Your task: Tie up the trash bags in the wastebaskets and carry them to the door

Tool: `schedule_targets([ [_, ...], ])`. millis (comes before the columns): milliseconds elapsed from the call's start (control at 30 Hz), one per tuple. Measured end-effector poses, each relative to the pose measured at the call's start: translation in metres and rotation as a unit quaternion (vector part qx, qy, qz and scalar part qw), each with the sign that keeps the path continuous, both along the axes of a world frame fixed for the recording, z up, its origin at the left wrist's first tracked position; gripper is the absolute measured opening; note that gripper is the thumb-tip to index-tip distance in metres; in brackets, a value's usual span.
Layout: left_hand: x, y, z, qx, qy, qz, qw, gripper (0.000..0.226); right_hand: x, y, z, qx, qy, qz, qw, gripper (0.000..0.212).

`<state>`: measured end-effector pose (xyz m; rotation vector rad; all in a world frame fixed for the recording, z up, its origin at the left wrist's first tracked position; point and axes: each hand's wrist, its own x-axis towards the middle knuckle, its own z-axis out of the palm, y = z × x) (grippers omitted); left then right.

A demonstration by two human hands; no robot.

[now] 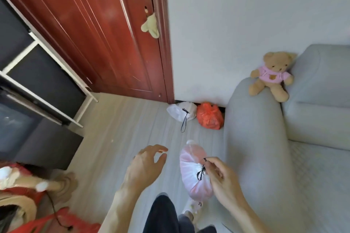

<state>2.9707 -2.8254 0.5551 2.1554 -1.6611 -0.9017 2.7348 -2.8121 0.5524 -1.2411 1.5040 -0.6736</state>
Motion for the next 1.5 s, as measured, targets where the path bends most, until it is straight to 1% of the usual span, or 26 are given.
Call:
schedule_targets([
  [133,-0.006,-0.066,-0.008,0.019,0.004,-0.006,1.000,0.020,-0.003,-0.062,-0.021,0.047,0.005,0.004,0.999,0.025],
  [267,-0.006,-0.129,-0.030,0.039,-0.002,-0.012,0.999,0.018,0.000,-0.121,-0.050,0.086,0.030,0.011,0.996,0.022],
  [367,0.000,-0.180,-0.047,0.048,-0.010,-0.038,0.998,0.020,0.008,-0.170,-0.078,0.126,0.038,-0.023,0.991,0.020],
  [467,0.011,-0.237,-0.058,0.050,-0.037,-0.056,0.996,0.022,0.015,-0.219,-0.108,0.177,0.049,-0.085,0.979,0.015],
  [567,0.019,-0.297,-0.069,0.009,-0.072,-0.093,0.993,0.023,0.021,-0.266,-0.148,0.226,0.045,-0.124,0.965,0.014],
  [700,0.021,-0.381,-0.084,-0.098,-0.125,-0.151,0.976,0.024,0.030,-0.327,-0.203,0.268,0.018,-0.146,0.952,0.013],
  [767,0.017,-0.421,-0.090,-0.140,-0.142,-0.179,0.963,0.030,0.039,-0.360,-0.215,0.269,0.003,-0.177,0.947,0.012],
  [933,-0.004,-0.517,-0.114,-0.228,-0.202,-0.215,0.928,0.052,0.041,-0.447,-0.271,0.262,-0.010,-0.189,0.946,0.013],
  [1067,-0.018,-0.583,-0.131,-0.287,-0.263,-0.210,0.897,0.066,0.029,-0.501,-0.313,0.218,0.013,-0.214,0.952,0.015],
  [1133,-0.021,-0.612,-0.138,-0.307,-0.293,-0.195,0.884,0.071,0.023,-0.520,-0.336,0.215,0.021,-0.221,0.951,0.014],
  [1233,-0.024,-0.643,-0.151,-0.319,-0.322,-0.171,0.875,0.077,0.015,-0.546,-0.362,0.226,0.033,-0.226,0.947,0.013],
  [1367,-0.021,-0.655,-0.167,-0.331,-0.346,-0.169,0.862,0.077,0.008,-0.580,-0.352,0.215,0.060,-0.209,0.952,0.016],
  [1500,-0.022,-0.655,-0.169,-0.340,-0.341,-0.165,0.861,0.074,0.015,-0.575,-0.329,0.169,0.100,-0.191,0.962,0.020],
])
